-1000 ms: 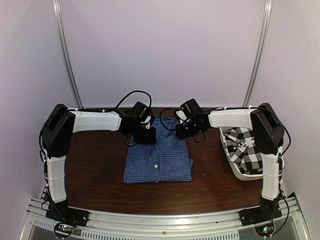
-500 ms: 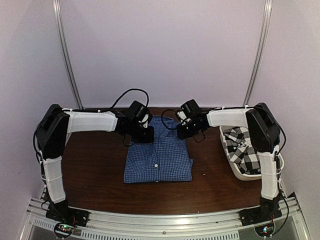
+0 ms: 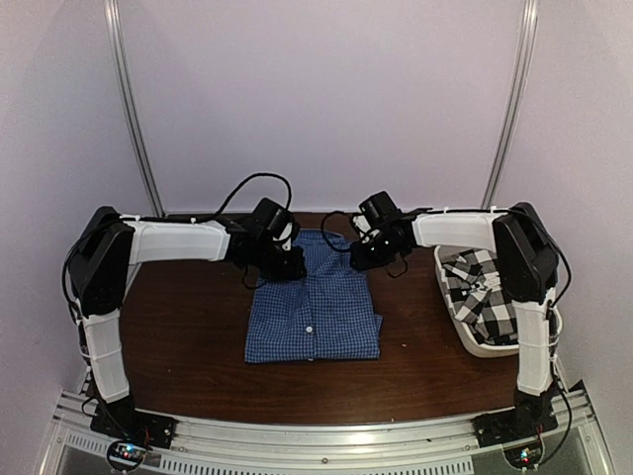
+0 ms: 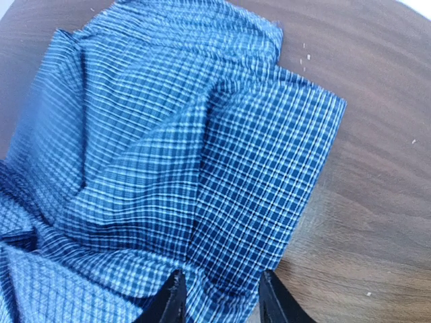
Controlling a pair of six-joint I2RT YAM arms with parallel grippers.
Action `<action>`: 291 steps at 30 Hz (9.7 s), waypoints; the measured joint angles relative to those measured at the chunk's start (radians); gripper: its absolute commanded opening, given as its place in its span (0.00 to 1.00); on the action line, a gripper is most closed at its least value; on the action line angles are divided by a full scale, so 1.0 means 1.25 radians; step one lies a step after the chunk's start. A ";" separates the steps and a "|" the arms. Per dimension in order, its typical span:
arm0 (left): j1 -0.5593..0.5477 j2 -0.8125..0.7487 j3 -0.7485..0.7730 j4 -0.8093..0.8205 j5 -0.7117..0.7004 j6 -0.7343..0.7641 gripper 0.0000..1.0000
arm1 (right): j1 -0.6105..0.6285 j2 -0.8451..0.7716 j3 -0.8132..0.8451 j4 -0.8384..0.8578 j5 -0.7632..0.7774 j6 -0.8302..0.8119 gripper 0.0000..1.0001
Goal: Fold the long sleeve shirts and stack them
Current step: Smooth out the 2/3-rectangle-folded shirt at the center of the board, then adjust the bundle of staple boxes at the corner of the board, then pick up the 2/3-rectangle-folded shirt from the center of the board, then fold the 2/3-rectangle-folded shirt at the center of the board.
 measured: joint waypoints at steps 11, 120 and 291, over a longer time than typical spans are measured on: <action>-0.010 0.003 -0.009 -0.001 0.016 -0.004 0.21 | 0.035 -0.150 -0.016 0.013 -0.032 0.032 0.44; 0.143 0.009 -0.175 0.088 0.145 0.022 0.31 | 0.144 -0.101 -0.200 0.193 -0.147 0.183 0.31; 0.272 0.211 0.163 0.035 0.313 0.009 0.00 | -0.121 0.038 -0.040 0.121 -0.082 0.140 0.00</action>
